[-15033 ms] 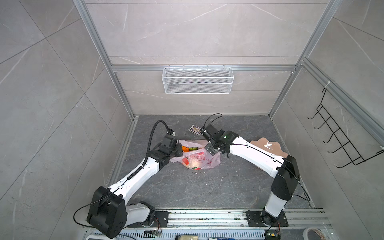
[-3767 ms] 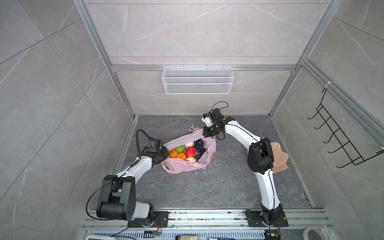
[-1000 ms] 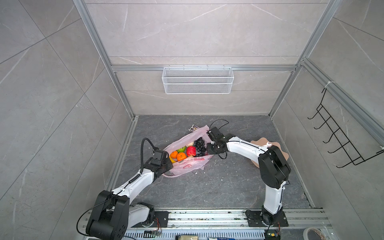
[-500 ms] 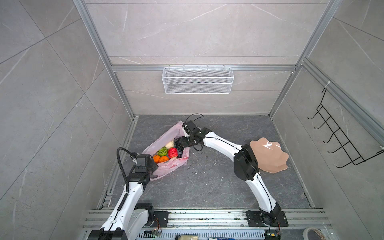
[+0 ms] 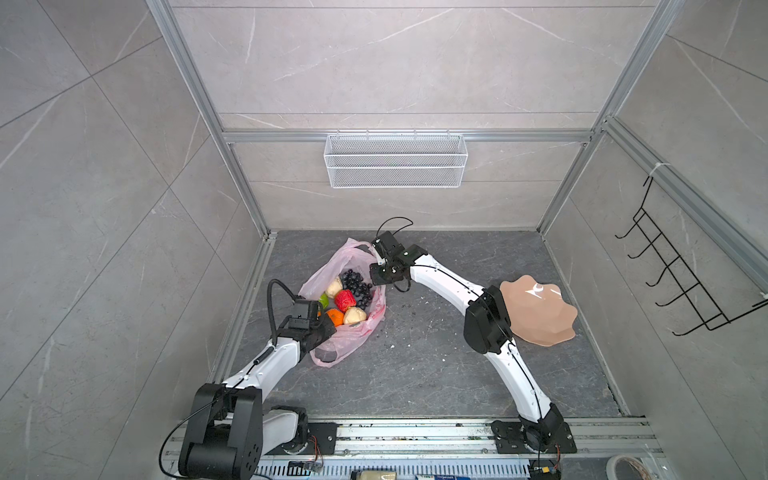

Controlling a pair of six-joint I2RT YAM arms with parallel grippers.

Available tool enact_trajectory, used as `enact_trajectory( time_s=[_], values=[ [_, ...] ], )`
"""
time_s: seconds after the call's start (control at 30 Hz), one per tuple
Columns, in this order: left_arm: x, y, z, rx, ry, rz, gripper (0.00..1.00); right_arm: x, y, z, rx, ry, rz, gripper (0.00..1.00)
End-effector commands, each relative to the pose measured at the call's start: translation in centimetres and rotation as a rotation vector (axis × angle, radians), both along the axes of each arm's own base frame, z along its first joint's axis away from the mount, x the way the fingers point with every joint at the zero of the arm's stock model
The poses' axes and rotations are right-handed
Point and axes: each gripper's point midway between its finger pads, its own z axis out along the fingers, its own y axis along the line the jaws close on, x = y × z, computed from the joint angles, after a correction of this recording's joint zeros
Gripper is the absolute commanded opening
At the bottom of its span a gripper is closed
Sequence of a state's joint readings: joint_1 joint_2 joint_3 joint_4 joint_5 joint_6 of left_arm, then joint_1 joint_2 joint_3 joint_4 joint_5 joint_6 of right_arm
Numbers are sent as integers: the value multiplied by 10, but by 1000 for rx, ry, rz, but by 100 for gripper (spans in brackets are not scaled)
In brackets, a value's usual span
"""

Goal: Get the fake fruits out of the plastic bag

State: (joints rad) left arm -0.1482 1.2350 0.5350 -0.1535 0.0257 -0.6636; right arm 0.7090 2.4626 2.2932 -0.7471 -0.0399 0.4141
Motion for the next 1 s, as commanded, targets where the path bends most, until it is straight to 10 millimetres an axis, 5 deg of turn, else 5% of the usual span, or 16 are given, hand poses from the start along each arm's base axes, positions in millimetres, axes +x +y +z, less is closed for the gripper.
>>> enact_trajectory(
  time_s=[0.0,0.2,0.37,0.57,0.73,0.97],
  values=[
    [28,-1,19,35,-92,-26,0,0,-18,-7,-38,4,-28,15],
    [48,16,20,133,-101,7,0,-6,-42,-15,-17,9,-113,16],
    [55,19,30,142,-144,0,0,-14,-39,-6,25,14,-92,25],
    [28,44,20,173,-101,126,0,-15,-38,20,51,-10,-85,42],
    [17,47,26,131,-143,153,0,-22,-39,37,67,-13,-71,71],
    [22,34,26,113,-180,63,0,-45,-82,76,-15,-82,-93,89]
  ],
)
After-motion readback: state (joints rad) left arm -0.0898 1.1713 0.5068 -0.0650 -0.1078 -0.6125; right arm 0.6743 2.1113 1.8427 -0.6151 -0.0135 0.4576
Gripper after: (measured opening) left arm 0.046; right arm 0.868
